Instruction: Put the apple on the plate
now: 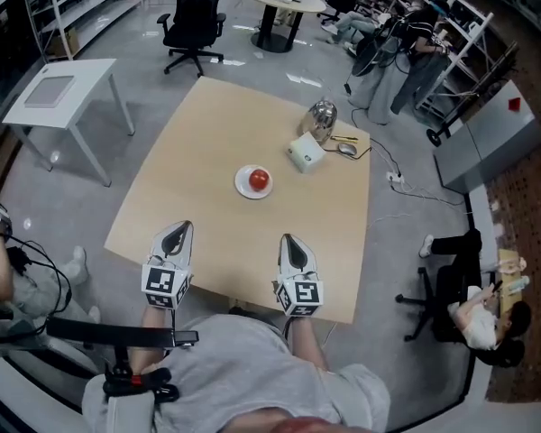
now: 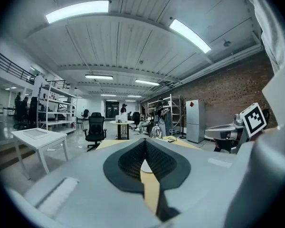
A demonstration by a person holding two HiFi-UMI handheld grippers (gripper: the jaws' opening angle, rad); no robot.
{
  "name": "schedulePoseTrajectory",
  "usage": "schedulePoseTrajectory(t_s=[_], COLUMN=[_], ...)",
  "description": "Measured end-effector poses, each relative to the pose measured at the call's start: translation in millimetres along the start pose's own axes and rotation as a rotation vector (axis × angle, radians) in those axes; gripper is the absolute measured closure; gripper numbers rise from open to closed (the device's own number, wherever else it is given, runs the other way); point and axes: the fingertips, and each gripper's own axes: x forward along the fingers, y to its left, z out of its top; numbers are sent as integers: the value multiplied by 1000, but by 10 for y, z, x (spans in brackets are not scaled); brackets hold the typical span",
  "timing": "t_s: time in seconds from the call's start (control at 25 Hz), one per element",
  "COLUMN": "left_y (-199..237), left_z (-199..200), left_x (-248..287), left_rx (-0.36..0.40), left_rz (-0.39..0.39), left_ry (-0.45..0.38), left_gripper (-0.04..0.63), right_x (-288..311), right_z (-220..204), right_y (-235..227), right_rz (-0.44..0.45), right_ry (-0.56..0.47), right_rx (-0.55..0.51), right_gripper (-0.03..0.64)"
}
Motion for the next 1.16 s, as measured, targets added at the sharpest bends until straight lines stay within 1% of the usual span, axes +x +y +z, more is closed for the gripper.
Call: schedulePoseTrajectory(t_s=[0.32,0.6,1.16], left_y=[-46,-42,-29], left_z=[22,60,22], left_x=[44,32,56], left_rx=[6,9,11], left_rz=[-10,-1,4], left_ry=[1,1,8], left_gripper=[575,575,575], right_x=[-19,1,25], right_z=[-26,7,-59], right_y=[-31,-24,-37], right_rz=[8,21,27], right_ry=[14,12,24], right_rx=[16,11,19], right_gripper=[611,611,611])
